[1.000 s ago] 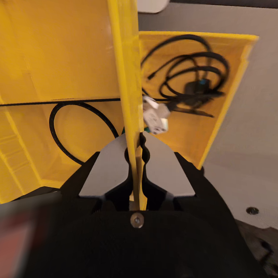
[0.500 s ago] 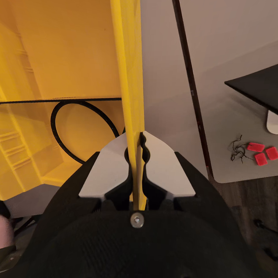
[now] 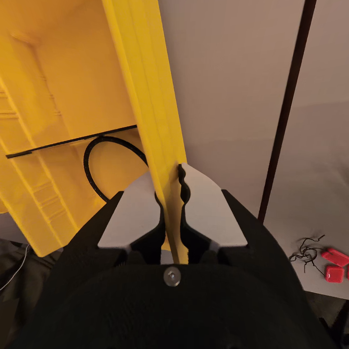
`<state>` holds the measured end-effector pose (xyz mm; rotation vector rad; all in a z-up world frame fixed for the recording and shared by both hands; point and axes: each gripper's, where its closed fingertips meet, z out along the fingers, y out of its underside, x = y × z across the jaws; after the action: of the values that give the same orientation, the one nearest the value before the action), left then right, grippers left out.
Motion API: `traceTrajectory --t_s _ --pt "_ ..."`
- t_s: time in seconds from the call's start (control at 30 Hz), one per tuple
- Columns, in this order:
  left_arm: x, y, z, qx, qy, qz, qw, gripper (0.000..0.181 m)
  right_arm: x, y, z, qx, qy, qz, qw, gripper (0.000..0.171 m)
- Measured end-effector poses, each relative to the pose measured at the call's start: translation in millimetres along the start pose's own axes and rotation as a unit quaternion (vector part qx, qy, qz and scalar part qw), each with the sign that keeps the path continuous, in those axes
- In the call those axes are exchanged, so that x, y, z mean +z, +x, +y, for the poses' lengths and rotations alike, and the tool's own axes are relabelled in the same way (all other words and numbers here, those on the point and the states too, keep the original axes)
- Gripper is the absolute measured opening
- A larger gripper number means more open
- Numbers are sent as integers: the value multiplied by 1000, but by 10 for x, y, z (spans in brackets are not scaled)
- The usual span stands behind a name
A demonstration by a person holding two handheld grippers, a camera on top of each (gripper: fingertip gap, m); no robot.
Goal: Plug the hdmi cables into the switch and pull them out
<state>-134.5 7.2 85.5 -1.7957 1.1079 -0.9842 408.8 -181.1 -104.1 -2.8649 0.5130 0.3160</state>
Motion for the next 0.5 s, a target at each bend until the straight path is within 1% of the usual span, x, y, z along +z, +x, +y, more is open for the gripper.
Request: traceTrajectory --t_s 0.07,0.13,0.23,0.33,0.4,0.5 --pt "267 -125 -92 -17 0 0 1000 49 12 -7 2 13 1 3 1000 13" --pt "545 -156 -143 -48 -23 17 998 47 32 5 21 26 10 16 999 12" --pt "821 37 -59 -66 -71 31 995 42 118 64 19 70 27 14 997 12" --pt "933 393 225 -33 -115 17 993 43 207 111 74 79 11 7 997 10" --pt "937 638 484 1 -169 -1 986 43 197 109 89 62 2 2 998 10" --pt "928 1066 842 -6 -257 7 966 40 199 135 90 31 -3 1 1000 9"
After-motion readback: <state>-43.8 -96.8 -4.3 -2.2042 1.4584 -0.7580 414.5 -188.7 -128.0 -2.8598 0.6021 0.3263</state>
